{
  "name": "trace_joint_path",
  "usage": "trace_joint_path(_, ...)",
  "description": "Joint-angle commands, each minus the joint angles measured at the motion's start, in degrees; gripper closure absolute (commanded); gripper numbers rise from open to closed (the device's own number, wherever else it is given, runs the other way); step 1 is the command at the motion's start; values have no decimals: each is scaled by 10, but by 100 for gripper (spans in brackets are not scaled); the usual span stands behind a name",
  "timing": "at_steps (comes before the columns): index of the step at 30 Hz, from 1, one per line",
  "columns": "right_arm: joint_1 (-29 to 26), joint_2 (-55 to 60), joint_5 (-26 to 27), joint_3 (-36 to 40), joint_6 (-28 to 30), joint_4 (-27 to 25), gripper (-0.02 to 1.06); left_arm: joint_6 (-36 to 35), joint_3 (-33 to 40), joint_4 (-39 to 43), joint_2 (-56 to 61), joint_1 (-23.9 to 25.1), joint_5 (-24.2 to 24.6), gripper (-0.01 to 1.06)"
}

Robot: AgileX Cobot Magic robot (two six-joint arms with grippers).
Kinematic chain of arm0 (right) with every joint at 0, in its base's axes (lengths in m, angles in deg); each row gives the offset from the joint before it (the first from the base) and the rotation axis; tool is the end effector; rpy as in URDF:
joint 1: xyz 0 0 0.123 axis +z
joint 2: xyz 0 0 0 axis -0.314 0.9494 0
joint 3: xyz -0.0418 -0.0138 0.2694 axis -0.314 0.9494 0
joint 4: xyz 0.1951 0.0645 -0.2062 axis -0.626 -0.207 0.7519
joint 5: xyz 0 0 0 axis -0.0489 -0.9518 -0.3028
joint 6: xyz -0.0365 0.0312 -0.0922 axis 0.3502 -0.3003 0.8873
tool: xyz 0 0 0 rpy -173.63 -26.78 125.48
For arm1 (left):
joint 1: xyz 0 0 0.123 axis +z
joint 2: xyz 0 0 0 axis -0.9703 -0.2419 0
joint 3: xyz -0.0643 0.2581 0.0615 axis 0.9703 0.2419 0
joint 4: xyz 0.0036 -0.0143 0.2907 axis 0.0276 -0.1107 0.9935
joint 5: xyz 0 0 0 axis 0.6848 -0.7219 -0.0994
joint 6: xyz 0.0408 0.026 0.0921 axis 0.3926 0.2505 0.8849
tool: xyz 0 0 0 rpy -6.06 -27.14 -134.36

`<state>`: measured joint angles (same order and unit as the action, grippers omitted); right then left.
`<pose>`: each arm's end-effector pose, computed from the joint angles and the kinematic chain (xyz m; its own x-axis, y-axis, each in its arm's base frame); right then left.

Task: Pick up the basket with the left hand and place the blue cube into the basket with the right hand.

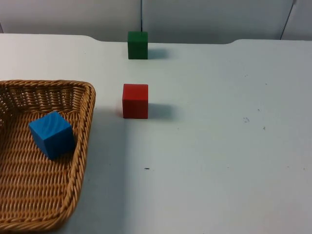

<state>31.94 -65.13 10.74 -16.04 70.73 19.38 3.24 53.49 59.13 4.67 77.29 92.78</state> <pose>0.0376 0.0621 0.3393 0.0012 -0.3225 -0.9466 -0.8468 0.5032 -0.1726 0.0505 -0.0013 0.2945 -0.4647 0.0216 -0.8852 0.0134 0.9998 0.0173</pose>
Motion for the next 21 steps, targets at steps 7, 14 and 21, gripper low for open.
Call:
trace_joint_path(7, 2, -75, -108, 2, -102, 96, 0, -16, 5, 8, 2, -4, -6, 16)
trace_joint_path(14, 6, -75, -123, 51, -139, 114, 0, -16, 5, 9, 2, -2, -6, 16)
trace_joint_path(21, 6, -75, -126, 53, -195, 135, 0, -16, 5, 9, 2, -2, -6, 16)
